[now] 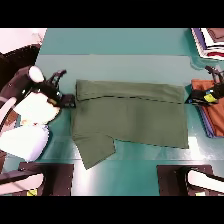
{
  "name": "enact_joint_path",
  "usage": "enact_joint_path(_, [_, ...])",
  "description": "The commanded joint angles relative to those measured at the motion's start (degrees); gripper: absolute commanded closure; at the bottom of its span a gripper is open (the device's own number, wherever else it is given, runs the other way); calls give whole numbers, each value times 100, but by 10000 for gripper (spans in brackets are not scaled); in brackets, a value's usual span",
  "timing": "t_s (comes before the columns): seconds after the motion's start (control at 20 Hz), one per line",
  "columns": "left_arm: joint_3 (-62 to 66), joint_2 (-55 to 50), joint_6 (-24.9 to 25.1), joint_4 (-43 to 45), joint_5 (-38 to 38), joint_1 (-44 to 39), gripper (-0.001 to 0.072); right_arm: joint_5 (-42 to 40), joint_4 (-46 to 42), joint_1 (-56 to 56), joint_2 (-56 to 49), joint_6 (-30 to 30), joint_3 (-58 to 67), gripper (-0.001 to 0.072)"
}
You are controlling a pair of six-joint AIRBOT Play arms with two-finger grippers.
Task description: Fold the shirts.
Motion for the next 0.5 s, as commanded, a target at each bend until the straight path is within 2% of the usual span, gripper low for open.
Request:
enact_joint_path(0.0, [-1725, 1362, -291, -122, -39, 0, 225, -140, 9, -251, 874, 0, -704, 276])
enact_joint_path(0.2, [-3082, 2385, -461, -938, 129, 0, 225, -210, 52, -234, 1327, 0, -883, 275])
enact_joint_path(0.3, [-3392, 2549, -450, -1281, 302, -2, 226, -251, 177, -234, 1401, 0, -883, 275])
enact_joint_path(0.45, [-3637, 2551, -404, -1355, 549, -2, 226, -245, 306, -234, 1405, -2, -883, 276])
